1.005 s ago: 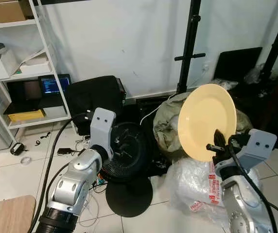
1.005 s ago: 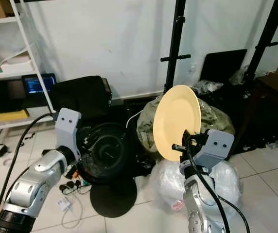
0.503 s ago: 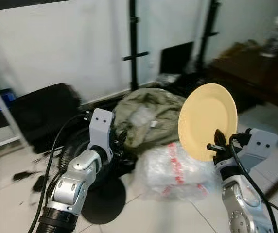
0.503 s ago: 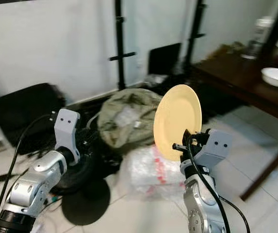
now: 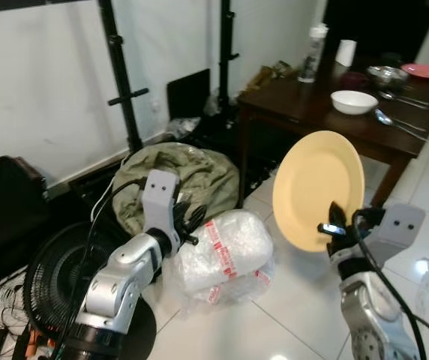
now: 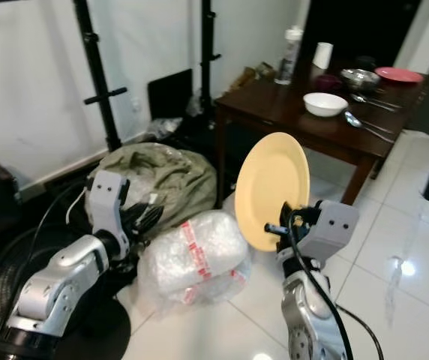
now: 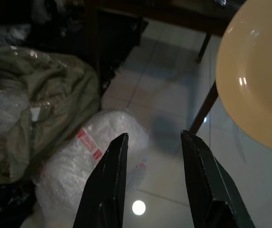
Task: Setting the table
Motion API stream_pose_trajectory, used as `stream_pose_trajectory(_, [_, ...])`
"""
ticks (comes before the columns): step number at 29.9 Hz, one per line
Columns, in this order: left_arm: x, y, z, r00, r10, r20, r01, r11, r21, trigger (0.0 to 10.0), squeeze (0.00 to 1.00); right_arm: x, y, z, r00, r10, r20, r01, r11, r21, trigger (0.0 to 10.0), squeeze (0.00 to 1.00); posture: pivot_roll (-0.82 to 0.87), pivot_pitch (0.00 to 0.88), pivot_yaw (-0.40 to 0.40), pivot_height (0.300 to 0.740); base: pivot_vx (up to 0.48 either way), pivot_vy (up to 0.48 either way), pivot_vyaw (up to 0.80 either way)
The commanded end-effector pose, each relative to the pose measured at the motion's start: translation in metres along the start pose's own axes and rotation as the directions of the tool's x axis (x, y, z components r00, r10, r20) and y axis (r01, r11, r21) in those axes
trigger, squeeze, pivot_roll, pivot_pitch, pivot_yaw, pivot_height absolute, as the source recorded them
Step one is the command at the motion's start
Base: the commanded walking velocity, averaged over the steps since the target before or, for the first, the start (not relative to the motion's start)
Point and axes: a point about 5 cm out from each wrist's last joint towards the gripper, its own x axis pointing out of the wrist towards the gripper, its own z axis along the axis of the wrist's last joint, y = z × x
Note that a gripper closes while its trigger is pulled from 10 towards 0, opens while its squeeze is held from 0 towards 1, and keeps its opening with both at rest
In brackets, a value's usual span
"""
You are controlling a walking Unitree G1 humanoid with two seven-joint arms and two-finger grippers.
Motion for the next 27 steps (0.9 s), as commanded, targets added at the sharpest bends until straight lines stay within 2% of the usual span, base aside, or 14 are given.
stream_pose_trajectory(1, [-0.001,-0.003,-0.003,1.0,-0.016,-0.014,0.016,1.0,-0.009,10.0,0.0,0.0,-0.001,0.0,1.0,-0.003,-0.003,0.003,1.0,0.004,10.0,0.0,-0.04,0.017,0.134,0.74,0.0,0.0,-0.8])
stream_pose_trajectory(8, [-0.003,-0.005,-0.006,0.999,-0.039,0.001,0.039,0.999,0.01,10.0,0.0,0.0,-0.001,-0.001,1.0,0.008,-0.011,-0.008,1.0,0.001,10.0,0.0,-0.04,0.015,0.132,0.74,0.0,0.0,-0.8])
stream_pose_trajectory(13, [-0.008,-0.007,-0.014,0.998,-0.067,0.003,0.067,0.998,-0.004,10.0,0.0,-0.005,0.008,-0.011,0.996,0.075,-0.055,-0.075,0.997,0.0,10.0,0.0,-0.04,0.01,0.118,0.74,0.0,0.0,-0.8])
stream_pose_trajectory(18, [-0.016,-0.007,-0.031,0.997,-0.066,-0.034,0.067,0.997,0.037,10.0,0.0,-0.017,0.015,-0.033,0.976,0.158,-0.149,-0.157,0.987,0.019,10.0,0.0,-0.04,0.009,0.11,0.74,0.0,0.0,-0.8])
stream_pose_trajectory(21, [-0.03,0.003,-0.06,0.994,0.047,-0.097,-0.042,0.998,0.048,10.0,0.0,-0.034,0.022,-0.057,0.934,0.248,-0.256,-0.248,0.968,0.034,10.0,0.0,-0.02,0.014,0.083,0.74,0.0,0.0,-0.8])
stream_pose_trajectory(23, [-0.033,0.005,-0.066,0.991,0.074,-0.11,-0.069,0.997,0.045,10.0,0.0,-0.036,0.023,-0.06,0.927,0.26,-0.27,-0.26,0.965,0.037,10.0,0.0,-0.02,0.014,0.083,0.74,0.0,0.0,-0.8])
stream_pose_trajectory(27, [-0.052,0.021,-0.093,0.961,0.218,-0.168,-0.211,0.976,0.058,10.0,0.0,-0.041,0.03,-0.073,0.894,0.314,-0.32,-0.309,0.949,0.069,10.0,0.0,0.01,0.029,0.031,0.74,0.0,0.0,-0.8])
